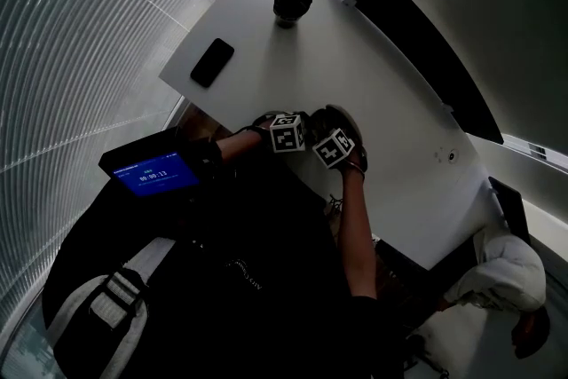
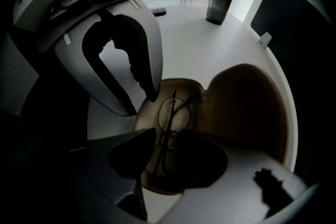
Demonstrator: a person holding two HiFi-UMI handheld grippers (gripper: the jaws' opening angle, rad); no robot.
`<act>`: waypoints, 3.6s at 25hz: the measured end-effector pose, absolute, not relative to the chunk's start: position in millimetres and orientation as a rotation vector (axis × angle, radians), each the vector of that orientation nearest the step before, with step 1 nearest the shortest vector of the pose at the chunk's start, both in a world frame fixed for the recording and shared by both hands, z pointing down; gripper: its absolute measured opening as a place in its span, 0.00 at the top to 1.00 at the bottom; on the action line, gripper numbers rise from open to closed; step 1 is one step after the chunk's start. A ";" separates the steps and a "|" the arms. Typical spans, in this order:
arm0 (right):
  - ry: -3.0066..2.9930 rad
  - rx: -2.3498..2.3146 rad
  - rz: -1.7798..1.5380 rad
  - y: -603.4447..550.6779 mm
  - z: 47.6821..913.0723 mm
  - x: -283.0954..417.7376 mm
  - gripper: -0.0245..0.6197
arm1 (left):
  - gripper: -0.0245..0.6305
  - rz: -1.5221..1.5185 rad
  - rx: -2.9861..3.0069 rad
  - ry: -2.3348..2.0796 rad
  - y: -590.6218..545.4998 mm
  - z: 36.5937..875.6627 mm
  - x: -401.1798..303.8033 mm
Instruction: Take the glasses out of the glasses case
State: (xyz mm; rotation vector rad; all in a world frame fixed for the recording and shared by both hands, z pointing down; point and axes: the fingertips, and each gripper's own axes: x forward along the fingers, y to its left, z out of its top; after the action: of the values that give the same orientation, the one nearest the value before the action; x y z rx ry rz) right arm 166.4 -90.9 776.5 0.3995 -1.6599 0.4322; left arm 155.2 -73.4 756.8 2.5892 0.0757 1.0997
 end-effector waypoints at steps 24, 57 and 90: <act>-1.691 0.584 0.437 -88.5 765.8 161.8 0.80 | 0.82 1.163 2.619 0.065 -76.0 762.5 149.3; -1.523 1.308 0.877 14.6 715.8 342.8 0.80 | 0.82 1.207 2.604 0.031 -75.9 755.8 145.7; -1.629 1.385 0.726 -43.7 672.2 315.4 0.67 | 0.82 1.182 2.626 0.012 -78.9 759.9 144.9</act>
State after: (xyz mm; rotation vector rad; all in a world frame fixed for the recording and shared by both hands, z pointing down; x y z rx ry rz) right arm 315.4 -43.7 672.2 1.3848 -1.6292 0.7259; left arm 144.9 -78.9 759.9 2.6255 0.0124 1.1817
